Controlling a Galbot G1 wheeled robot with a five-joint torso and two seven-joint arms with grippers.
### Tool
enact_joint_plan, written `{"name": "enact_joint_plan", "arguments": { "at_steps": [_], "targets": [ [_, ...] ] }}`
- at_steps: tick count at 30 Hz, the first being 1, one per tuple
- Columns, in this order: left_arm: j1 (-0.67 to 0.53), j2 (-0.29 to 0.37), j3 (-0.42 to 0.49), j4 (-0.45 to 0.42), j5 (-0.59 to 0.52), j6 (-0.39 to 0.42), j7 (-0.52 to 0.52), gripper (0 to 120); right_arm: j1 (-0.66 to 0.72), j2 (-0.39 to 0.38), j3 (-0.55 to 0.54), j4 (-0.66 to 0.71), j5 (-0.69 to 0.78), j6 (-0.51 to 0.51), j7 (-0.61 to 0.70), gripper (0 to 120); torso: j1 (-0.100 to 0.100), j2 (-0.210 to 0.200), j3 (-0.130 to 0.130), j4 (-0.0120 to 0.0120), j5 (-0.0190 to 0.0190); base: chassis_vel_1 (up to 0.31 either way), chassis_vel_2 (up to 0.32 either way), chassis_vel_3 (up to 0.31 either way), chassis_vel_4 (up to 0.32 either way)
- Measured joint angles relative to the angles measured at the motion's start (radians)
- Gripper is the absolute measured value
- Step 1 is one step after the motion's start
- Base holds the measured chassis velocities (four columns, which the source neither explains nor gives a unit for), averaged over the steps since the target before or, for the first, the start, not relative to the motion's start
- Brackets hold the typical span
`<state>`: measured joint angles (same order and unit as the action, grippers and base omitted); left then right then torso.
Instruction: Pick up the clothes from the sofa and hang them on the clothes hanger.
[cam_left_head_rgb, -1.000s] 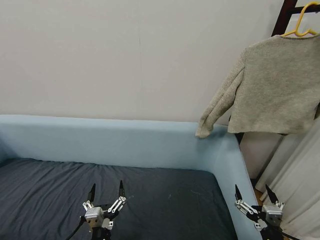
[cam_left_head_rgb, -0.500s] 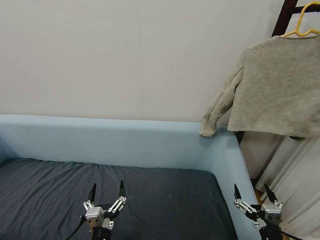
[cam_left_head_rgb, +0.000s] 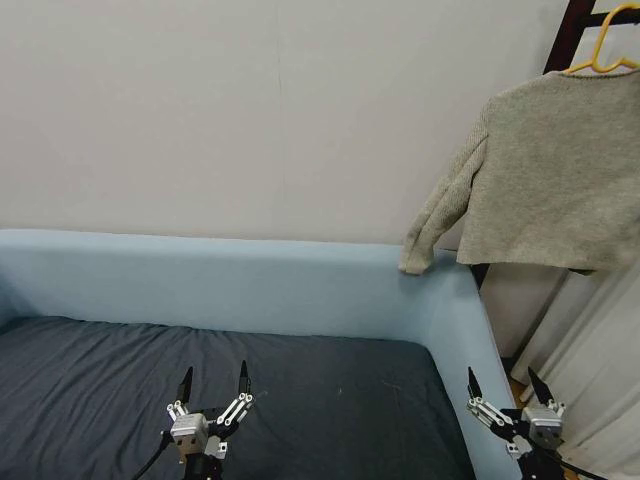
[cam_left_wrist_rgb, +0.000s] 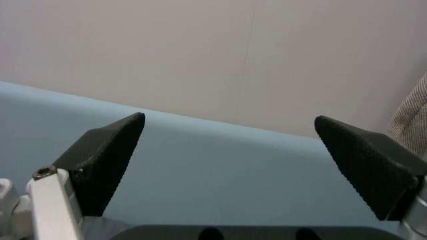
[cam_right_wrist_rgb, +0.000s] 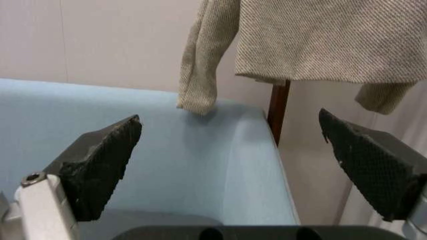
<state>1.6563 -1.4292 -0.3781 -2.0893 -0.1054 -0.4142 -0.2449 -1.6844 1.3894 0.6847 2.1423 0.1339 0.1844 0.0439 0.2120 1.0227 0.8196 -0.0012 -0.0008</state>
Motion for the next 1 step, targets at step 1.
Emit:
{"name": "enact_joint_plan", "arguments": {
  "at_steps": [1],
  "targets": [
    [0.0, 0.0, 0.0, 0.0, 0.0, 0.0, 0.0, 100, 0.0, 0.0, 0.0, 0.0, 0.0, 0.0, 0.0, 100, 0.0, 0.0, 0.0, 0.0, 0.0, 0.0, 0.0, 0.0, 0.0]
  ]
}}
